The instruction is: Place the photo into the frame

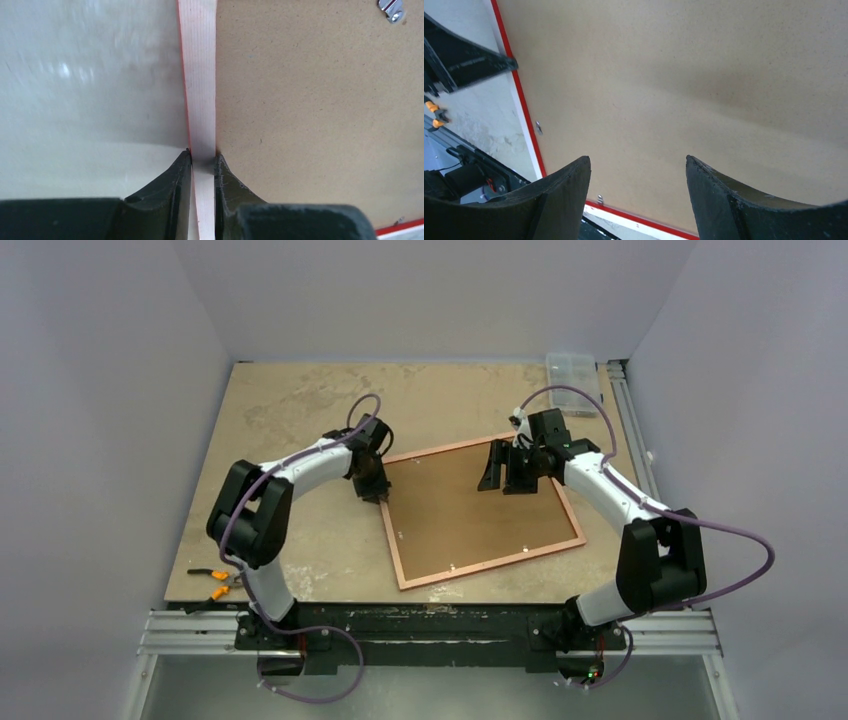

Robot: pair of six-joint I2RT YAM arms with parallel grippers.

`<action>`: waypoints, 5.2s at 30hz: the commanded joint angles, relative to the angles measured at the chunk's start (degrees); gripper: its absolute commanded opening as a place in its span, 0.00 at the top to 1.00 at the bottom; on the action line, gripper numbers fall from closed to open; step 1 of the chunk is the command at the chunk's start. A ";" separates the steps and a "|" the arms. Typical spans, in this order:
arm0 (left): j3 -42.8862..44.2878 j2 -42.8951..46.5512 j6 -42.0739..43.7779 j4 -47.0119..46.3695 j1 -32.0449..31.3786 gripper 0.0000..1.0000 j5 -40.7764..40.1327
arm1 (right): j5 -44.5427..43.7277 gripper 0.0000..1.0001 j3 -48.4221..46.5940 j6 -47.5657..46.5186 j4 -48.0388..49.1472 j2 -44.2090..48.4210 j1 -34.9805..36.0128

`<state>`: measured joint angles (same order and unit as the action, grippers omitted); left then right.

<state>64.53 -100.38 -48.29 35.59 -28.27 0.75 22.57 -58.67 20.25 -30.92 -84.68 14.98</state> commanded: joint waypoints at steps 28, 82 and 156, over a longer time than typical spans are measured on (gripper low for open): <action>-14.93 13.78 0.80 -13.67 4.19 0.22 20.01 | -31.79 0.01 3.95 6.37 1.69 4.53 -13.79; -4.35 2.81 4.90 -2.03 -3.85 0.83 2.13 | -4.55 0.05 13.53 2.87 8.54 -4.75 -12.81; -9.90 12.41 8.35 5.48 6.59 0.18 -1.34 | -29.94 1.00 -5.92 1.63 -0.36 -17.53 -0.83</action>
<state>55.44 -88.27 -40.86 42.70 -21.87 -1.45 -5.43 -64.82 20.45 -30.37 -100.77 13.61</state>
